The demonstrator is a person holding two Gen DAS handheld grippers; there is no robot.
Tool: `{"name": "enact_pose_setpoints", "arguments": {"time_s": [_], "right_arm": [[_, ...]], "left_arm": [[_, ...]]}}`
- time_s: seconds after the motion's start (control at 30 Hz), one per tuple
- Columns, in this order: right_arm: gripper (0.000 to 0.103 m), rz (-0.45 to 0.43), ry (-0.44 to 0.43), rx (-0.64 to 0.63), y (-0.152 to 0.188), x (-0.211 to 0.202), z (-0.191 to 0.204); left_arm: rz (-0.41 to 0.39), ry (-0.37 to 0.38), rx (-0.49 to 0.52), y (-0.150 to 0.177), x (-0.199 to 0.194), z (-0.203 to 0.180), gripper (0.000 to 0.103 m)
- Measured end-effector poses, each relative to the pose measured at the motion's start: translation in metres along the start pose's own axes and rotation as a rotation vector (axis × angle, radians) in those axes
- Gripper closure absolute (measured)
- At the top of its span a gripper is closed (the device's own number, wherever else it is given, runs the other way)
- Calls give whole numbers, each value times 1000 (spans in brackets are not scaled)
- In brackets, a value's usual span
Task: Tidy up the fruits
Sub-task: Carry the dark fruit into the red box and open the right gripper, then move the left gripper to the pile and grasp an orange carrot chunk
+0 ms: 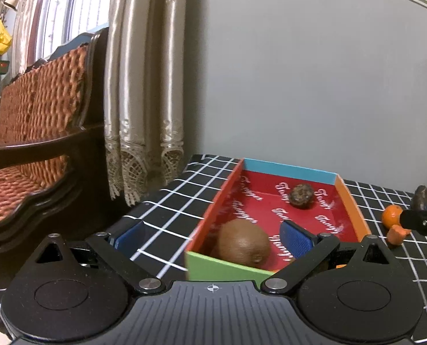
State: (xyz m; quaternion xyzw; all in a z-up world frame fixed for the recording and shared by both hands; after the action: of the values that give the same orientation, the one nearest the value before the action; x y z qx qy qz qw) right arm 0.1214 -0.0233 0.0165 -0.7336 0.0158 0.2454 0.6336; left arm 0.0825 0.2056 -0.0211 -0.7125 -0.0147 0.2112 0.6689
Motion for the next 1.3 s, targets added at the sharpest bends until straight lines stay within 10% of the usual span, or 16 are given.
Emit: {"name": "enact_pose_setpoints", "arguments": {"time_s": [0.67,1.3], "right_arm": [[53,30,-57,-13,4,50,69],[46,-9,77,-1,4,3,3]], "left_arm": [[7,-17,-33,2,0,58,4],[-5,72,-23,-3,-16,12,4]]}}
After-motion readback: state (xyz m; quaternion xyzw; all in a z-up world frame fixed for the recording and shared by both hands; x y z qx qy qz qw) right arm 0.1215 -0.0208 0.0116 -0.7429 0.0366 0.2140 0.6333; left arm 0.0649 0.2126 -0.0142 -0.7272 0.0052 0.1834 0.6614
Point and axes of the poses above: each gripper's, at about its wrist camera, not at the fingertips, and x roughly the way its jaws point, z to its left, y to its underside, the point moved 5 cm from there along x, roughly the way its jaws point, and after that the axes turned 6 degrees about -z, right-handed, at the moved point
